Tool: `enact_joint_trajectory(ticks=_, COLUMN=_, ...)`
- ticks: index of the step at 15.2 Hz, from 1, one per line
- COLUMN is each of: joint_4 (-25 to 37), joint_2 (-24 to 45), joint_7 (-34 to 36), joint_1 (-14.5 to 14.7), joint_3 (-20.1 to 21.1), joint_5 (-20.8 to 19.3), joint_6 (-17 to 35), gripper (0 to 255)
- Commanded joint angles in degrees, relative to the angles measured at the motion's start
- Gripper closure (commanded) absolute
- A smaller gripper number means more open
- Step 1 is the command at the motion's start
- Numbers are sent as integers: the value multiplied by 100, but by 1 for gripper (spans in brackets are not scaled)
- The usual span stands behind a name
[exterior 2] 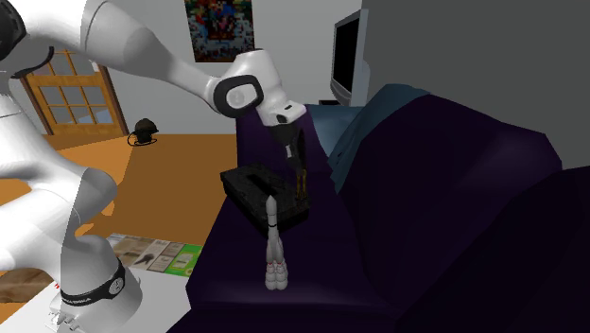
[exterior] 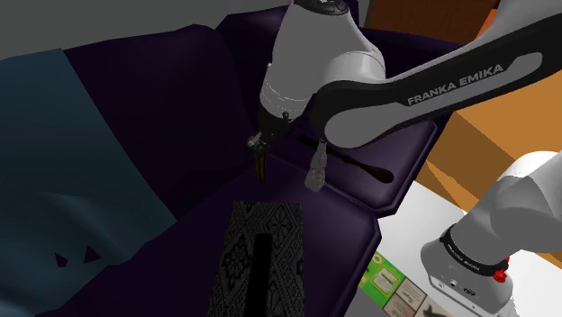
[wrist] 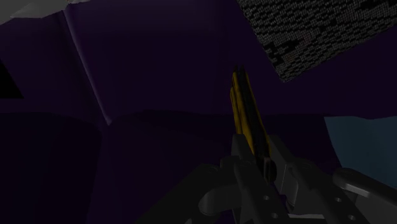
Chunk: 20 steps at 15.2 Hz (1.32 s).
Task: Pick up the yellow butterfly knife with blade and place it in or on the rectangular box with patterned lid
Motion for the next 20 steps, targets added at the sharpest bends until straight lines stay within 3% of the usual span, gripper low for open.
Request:
enact_joint_trajectory(ticks=1, joint_4=106, joint_2=-69, joint_7=-62, joint_1=17, joint_3=-34, joint_5=62, joint_6=-166, gripper=255)
enact_joint_trajectory(ticks=6, joint_4=138, joint_2=-309, joint_7=108, joint_1=152, joint_3=77, joint_5=174, joint_6=-418, gripper=255)
enact_joint_trajectory(ticks=20, joint_4=127, joint_2=-810, joint_7=2027, joint_1=757, joint_3=1474, joint_5=267, joint_6=-897, gripper=255)
